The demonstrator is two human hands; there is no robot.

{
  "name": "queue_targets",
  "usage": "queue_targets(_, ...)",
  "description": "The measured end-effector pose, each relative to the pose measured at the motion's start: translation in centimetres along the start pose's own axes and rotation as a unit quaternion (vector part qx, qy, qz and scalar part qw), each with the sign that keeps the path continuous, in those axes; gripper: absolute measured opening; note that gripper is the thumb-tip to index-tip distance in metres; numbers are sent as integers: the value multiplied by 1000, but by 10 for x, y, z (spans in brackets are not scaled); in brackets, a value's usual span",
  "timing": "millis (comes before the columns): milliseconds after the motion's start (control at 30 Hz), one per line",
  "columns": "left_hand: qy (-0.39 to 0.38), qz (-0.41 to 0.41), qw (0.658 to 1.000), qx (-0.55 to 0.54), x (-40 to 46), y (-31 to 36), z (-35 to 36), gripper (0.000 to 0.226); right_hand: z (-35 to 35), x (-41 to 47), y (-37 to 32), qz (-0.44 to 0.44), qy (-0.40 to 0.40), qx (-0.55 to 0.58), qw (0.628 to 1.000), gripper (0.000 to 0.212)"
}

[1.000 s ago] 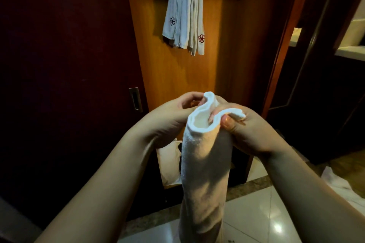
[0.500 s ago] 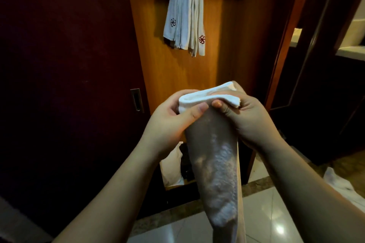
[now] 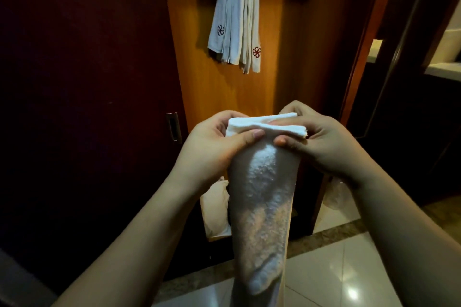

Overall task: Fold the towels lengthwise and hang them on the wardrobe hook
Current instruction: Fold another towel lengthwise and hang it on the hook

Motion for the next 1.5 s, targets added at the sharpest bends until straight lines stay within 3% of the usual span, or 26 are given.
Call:
queue_targets(100,-19,-3,1000,2,1,3,-2,10,2,2,0,-11,38,28,999,26)
queue_targets(200,-38,2,999,-18,0,7,-5,13,5,5,7,21,67,126,990,42)
queue_targets(300,-30,19,999,-1,1,10,-6,13,7,9,17,76,16,220,972,37)
queue_targets(400,-17,41,999,21,3,10,-7,18,3,11,19,100,4,209,973,20)
queue_targets(533,16,48,998,-25,6,7,-11,14,-3,13,13,63,53,172,982,17)
queue_targets(600,19,25,996,-83,6,-1,-13,15,-2,14,11,49,63,144,986,18)
queue_targets(733,-47,-88,985,-140,5,-27,-5,53,0,19,4,34,86,153,984,16)
queue_targets(867,-24,-124,976,-180,10,-32,0,41,3,28,15,70,98,177,977,25)
queue_targets(933,-23,-149,969,-196,15,-28,5,39,7,30,31,113,65,270,954,46)
queue_targets(1000,-10,-194,958,-212,22,-25,9,36,16,27,52,171,36,389,905,69)
queue_targets(1100,25,-235,946,-222,33,-19,8,31,46,12,91,274,6,459,845,75)
queue_targets(1200,45,-230,950,-205,44,-12,3,17,82,-14,121,360,-12,439,823,72)
queue_targets(1367,65,-223,955,-182,57,-7,-11,17,101,-40,140,343,-15,417,841,67)
queue_targets(1500,87,-224,951,-194,63,-1,-19,18,106,-47,132,323,8,379,867,40)
Point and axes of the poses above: each hand's wrist, its own x-axis towards the middle knuckle, its own z-axis out of the palm, y = z × x, the point moved 4 cm from there along x, towards the middle knuckle, and after that the axes turned 10 degrees about -x, right-handed, at the moved point
